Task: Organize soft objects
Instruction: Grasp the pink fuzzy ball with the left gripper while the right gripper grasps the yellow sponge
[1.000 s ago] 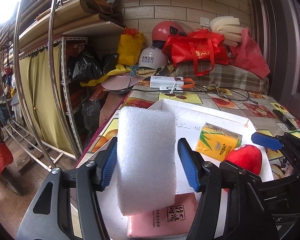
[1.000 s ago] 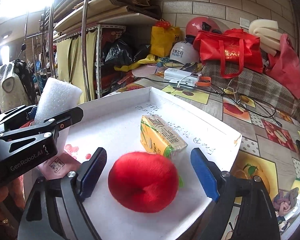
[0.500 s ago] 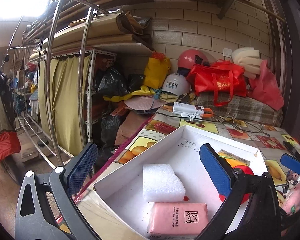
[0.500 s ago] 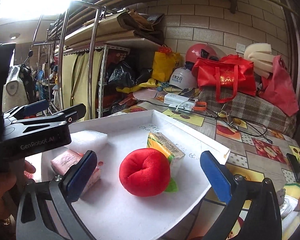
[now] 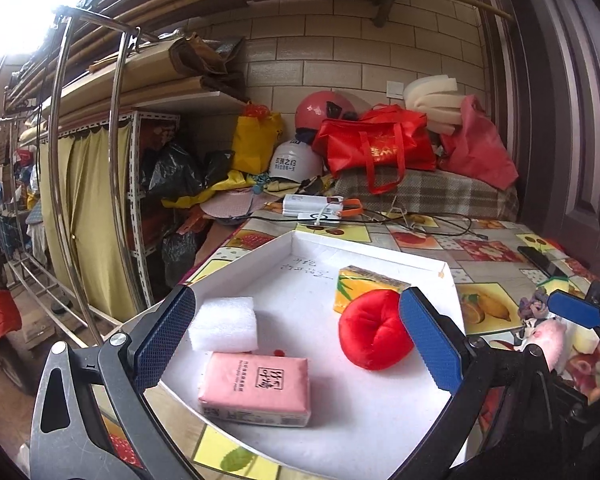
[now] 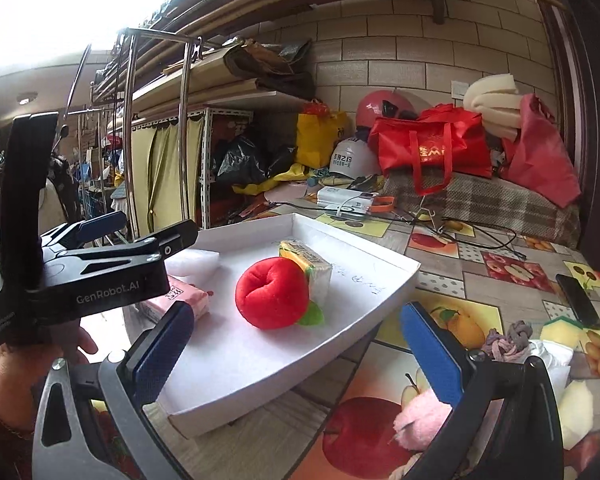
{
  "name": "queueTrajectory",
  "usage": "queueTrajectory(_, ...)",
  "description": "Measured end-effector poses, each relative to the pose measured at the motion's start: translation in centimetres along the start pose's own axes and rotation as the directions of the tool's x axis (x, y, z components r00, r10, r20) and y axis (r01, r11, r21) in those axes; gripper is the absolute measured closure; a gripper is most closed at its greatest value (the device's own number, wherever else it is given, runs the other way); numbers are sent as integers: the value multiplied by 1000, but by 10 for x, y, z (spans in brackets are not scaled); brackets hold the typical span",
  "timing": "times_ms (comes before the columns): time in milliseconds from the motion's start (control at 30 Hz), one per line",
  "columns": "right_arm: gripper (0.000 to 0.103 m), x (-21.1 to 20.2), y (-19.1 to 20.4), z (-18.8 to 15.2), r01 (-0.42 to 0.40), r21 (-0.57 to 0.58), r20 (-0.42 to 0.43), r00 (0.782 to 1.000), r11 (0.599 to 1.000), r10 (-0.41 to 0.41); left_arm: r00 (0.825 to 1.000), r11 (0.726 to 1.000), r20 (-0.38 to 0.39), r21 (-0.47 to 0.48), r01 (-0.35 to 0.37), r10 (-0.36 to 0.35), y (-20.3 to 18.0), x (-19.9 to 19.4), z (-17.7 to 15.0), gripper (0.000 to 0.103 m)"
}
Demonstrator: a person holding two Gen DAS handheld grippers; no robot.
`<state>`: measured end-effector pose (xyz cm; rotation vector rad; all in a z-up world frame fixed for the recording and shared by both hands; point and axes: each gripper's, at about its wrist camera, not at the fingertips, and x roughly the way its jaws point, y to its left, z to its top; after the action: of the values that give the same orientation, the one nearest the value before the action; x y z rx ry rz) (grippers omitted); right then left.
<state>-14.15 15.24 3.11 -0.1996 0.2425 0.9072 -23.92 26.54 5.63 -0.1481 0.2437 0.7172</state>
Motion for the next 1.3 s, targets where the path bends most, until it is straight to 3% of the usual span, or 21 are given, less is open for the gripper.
queueTrajectory(167,0,-22,-44,-8,73,49,11,997,996,-74,990,987,-37,73,141,-139,-46,-6,-3,0)
queueTrajectory(267,0,-38,-80,-15,133,102,-2,991,986,-134,967,964,-88,104,246,-238,-75,-4,-4,0)
queueTrajectory(533,0,-82,-173,-36,300,190,-85,954,935,-289,916,900,-153,183,396,-371,-133,-4,-8,0)
queueTrajectory(667,0,-99,-209,-47,333,232,-144,941,914,-307,900,876,-191,222,427,-391,-152,1,-9,0)
queueTrajectory(900,0,-108,-243,-60,312,311,-218,943,897,-253,869,838,-279,262,478,-408,-183,12,-15,0)
queueTrajectory(1300,0,-75,-220,-60,222,162,-336,928,961,-158,870,852,-305,241,464,-387,-184,19,-15,0)
